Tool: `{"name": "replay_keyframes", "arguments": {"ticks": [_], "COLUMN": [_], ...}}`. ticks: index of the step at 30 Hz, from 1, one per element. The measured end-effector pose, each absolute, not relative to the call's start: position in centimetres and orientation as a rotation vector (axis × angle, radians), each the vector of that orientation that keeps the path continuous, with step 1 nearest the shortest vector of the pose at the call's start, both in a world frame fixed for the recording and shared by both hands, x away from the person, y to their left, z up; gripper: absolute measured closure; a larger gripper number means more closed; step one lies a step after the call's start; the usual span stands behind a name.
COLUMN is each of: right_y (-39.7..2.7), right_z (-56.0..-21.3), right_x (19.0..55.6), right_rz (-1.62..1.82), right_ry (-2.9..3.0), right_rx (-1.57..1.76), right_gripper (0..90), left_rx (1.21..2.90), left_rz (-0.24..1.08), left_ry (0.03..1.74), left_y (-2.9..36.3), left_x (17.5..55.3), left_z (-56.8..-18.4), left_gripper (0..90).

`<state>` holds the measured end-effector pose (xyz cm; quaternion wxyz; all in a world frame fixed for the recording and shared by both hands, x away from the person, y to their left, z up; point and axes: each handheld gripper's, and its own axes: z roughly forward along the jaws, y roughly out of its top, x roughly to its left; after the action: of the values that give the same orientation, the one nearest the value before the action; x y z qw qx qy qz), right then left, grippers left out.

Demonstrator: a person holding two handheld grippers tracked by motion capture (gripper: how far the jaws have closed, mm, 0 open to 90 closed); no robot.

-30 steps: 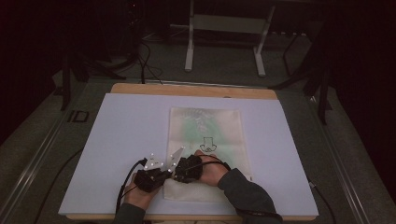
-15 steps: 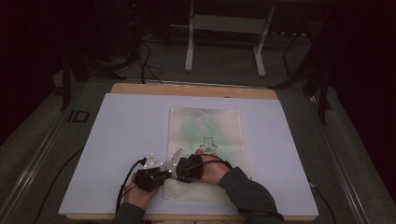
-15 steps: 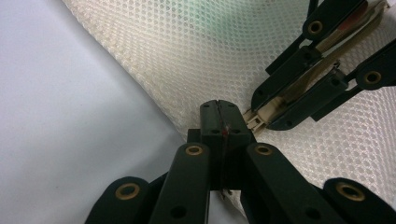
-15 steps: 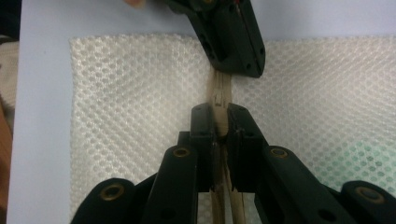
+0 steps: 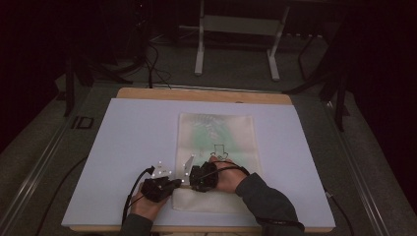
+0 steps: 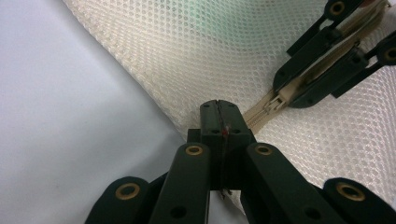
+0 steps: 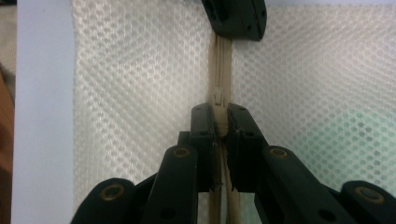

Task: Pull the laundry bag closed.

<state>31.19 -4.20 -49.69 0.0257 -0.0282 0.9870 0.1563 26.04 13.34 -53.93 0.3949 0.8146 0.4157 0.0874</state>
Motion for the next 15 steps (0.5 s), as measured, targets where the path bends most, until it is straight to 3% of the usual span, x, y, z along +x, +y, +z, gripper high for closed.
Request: {"name": "replay_keyframes", "arguments": {"ticks": [15], "right_y": [-4.83], "right_z": [-49.20], "right_x": [31.35], "right_rz": [0.393], "right_ry": [3.059], "right_rx": [-0.119], "right_gripper": [82.1], "left_rx": [2.064], "left_rz": [0.219], "left_ry": [1.054], "left_y": [13.36], "left_x": [26.04], "left_z": [-53.94], "left_gripper": [89.5]}}
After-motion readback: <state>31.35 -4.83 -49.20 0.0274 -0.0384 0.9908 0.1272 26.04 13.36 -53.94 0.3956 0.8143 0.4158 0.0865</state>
